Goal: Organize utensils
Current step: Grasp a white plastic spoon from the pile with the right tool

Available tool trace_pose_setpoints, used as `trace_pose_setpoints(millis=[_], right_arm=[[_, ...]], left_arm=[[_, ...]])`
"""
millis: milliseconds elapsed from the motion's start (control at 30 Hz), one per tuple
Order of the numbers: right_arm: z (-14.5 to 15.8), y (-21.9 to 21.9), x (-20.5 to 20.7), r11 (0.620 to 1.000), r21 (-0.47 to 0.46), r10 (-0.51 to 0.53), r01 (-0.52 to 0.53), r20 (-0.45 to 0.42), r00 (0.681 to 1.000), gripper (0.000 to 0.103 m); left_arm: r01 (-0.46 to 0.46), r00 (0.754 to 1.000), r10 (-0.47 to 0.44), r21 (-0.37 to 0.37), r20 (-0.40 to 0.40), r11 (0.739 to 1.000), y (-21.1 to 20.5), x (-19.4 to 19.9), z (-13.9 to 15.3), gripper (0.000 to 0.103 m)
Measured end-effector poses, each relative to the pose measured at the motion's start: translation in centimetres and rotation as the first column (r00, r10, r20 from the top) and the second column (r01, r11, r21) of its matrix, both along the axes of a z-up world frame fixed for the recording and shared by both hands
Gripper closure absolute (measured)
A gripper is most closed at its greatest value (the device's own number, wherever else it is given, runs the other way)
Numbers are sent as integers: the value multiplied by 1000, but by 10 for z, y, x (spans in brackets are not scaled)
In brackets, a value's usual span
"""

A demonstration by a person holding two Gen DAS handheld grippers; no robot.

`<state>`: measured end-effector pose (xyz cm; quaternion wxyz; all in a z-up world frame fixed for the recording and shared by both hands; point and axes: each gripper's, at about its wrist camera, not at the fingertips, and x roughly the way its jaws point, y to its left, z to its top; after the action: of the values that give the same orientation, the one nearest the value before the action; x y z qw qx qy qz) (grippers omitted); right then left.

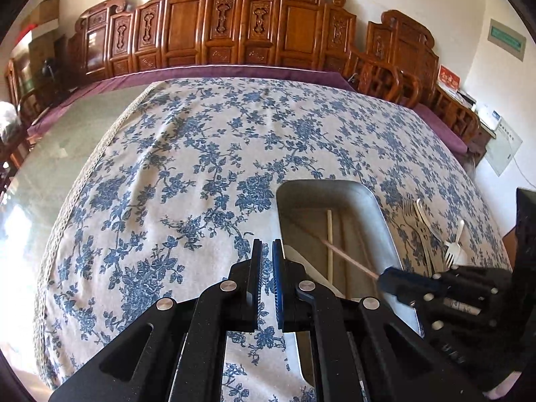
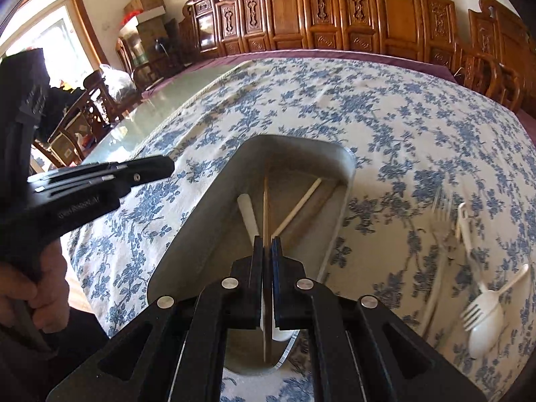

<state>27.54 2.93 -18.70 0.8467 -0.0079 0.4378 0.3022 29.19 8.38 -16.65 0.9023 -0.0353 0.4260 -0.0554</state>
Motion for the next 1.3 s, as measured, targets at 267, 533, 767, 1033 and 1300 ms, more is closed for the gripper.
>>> trace_pose_setpoints(millis=[267, 533, 767, 1033, 1300], right_arm=[[-12, 7, 0, 1000, 14, 19, -18, -41, 999, 96], [5, -26, -6, 998, 53, -16, 17, -12, 1000, 96], [25, -110, -4, 992, 7, -126, 126, 56, 990, 96], [11, -198, 17, 956, -61, -284, 287, 53, 957, 80], [-29, -223, 33, 931, -57, -364, 361, -41, 931, 57]], left_arm=[[9, 1000, -9, 7, 10, 1000, -4, -1, 3, 98], [25, 999, -25, 8, 19, 1000, -14, -4, 6, 97], [84, 996, -84, 7, 40, 996, -44, -9, 10, 77], [150, 988, -150, -1, 43, 989, -88, -13, 11, 70], [213, 977, -212, -4, 36, 977, -132, -20, 7, 68]])
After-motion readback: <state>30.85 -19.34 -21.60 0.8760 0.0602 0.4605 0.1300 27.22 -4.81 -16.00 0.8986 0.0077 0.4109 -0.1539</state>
